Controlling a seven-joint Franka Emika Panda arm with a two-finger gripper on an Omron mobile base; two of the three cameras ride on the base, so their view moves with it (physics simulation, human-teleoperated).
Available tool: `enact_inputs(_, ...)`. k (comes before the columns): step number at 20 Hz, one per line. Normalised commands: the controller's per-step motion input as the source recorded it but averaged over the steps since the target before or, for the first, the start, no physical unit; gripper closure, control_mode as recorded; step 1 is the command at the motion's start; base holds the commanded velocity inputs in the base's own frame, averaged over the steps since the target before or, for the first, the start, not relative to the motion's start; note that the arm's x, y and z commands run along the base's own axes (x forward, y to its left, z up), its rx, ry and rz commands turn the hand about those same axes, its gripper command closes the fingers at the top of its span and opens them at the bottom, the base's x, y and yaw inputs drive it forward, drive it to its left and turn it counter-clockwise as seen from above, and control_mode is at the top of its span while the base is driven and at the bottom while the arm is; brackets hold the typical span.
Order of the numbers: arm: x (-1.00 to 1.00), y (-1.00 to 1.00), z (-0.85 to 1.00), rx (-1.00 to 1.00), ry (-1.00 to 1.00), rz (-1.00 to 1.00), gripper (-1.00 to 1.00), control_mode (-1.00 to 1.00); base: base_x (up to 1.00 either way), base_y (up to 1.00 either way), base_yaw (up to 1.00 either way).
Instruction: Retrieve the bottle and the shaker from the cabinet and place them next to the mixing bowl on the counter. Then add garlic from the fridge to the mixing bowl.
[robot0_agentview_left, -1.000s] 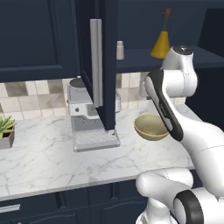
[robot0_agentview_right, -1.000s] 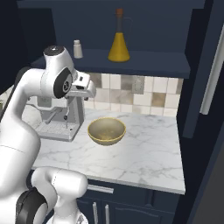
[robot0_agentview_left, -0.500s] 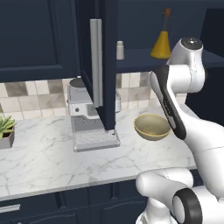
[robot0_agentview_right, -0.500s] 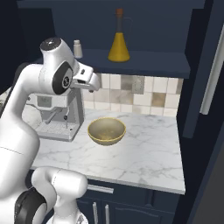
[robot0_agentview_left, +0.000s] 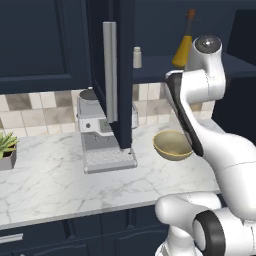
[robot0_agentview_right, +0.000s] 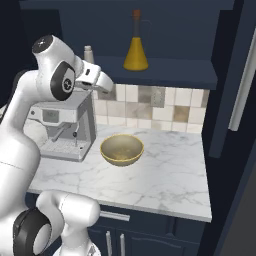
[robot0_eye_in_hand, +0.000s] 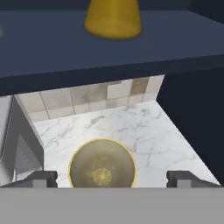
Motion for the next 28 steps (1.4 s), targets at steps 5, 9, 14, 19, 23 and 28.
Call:
enact_inputs(5,0.21,-0.08,0.33,-0.11,-0.08,-0.02,-1.00,-1.00,0.00,0.00,0.00)
enact_inputs(9,0.27,-0.09,0.30,-0.05,-0.03,0.00,-1.00,-1.00,0.00,0.00,0.00)
enact_inputs(14,0.31,-0.13,0.45,0.00,0.00,0.00,-1.00,-1.00,0.00,0.00,0.00)
enact_inputs(19,0.20,-0.02,0.51,-0.03,-0.05,-0.02,-1.00,-1.00,0.00,0.00,0.00)
enact_inputs(23,0.21,-0.11,0.34,-0.05,-0.03,-0.05,-1.00,-1.00,0.00,0.00,0.00)
enact_inputs(28,0.29,-0.20,0.04,-0.05,-0.07,-0.08,-1.00,-1.00,0.00,0.00,0.00)
